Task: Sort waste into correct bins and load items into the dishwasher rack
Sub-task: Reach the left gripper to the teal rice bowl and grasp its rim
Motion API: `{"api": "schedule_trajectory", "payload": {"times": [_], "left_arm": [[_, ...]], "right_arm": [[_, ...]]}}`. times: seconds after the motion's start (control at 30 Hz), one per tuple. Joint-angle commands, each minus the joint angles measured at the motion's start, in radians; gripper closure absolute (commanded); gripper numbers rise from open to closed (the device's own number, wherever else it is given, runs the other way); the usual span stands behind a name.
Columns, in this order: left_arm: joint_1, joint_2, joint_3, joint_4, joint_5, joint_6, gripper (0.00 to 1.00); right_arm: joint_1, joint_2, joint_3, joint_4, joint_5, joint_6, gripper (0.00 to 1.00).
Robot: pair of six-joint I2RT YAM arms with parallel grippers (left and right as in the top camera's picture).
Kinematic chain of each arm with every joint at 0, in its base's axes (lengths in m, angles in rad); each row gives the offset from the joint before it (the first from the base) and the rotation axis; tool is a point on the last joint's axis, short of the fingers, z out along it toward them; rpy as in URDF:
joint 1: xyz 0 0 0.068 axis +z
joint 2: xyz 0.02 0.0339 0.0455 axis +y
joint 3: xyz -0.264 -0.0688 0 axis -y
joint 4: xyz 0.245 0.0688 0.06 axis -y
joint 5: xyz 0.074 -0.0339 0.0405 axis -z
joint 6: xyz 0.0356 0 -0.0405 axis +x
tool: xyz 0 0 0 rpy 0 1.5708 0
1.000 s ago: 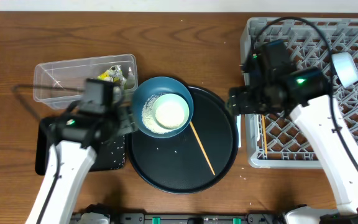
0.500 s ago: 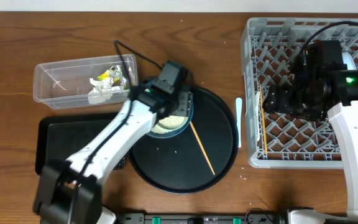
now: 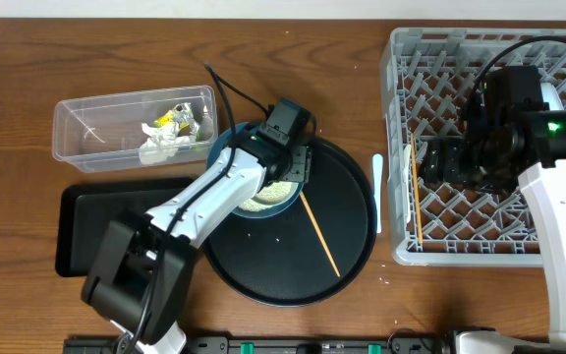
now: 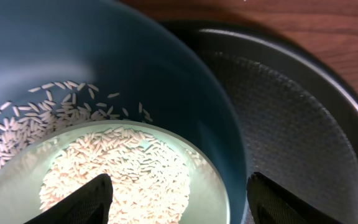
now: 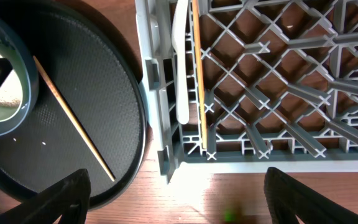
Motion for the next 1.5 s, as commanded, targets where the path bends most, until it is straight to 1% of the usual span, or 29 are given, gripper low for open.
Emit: {"api": "schedule_trajectory", "payload": {"times": [0.0, 0.2, 0.4, 0.57, 0.77, 0.8, 0.83, 0.9, 0.97, 1.4, 1.47], "left_arm": [[0.0, 0.027, 0.019, -0.003, -0.023, -0.01, 0.29], [0.0, 0.049, 0.019, -0.024, -0.024, -0.01, 0.3], [0.0, 0.074, 0.019, -0.094, -0.044, -0.009, 0.29], [0.0, 0.074, 0.019, -0.158, -0.144, -0.01, 0.3], [0.0, 0.074, 0.019, -0.176, -0.158, -0.019, 0.3], [0.0, 0.074, 0.019, -0.175, -0.158, -0.032, 0.32], [0.0, 0.074, 0.019, -0.176, -0.158, -0.047, 0.38], [-0.002, 0.074, 0.019, -0.177, -0.149, -0.059, 0.58], [-0.004, 0.074, 0.019, -0.176, -0.132, -0.059, 0.64], [-0.035, 0.074, 0.019, -0.176, -0.132, -0.058, 0.66], [-0.035, 0.074, 0.019, -0.18, -0.132, -0.057, 0.71]], "right_arm": [[-0.006, -0.012, 0.001, -0.003, 0.011, -0.015, 0.15], [-0.006, -0.012, 0.001, -0.004, 0.011, -0.015, 0.15], [-0.006, -0.012, 0.001, -0.007, 0.011, -0.015, 0.15], [-0.006, -0.012, 0.001, -0.007, 0.011, -0.015, 0.15], [-0.006, -0.012, 0.001, -0.007, 0.011, -0.015, 0.15], [-0.006, -0.012, 0.001, -0.008, 0.011, -0.014, 0.15], [-0.006, -0.012, 0.001, -0.008, 0.011, -0.014, 0.15], [-0.006, -0.012, 0.001, -0.008, 0.011, -0.014, 0.15], [-0.006, -0.012, 0.001, -0.008, 0.011, -0.014, 0.15], [-0.006, -0.012, 0.001, -0.011, 0.01, -0.014, 0.16], [-0.006, -0.012, 0.001, -0.013, 0.011, -0.014, 0.16]]}}
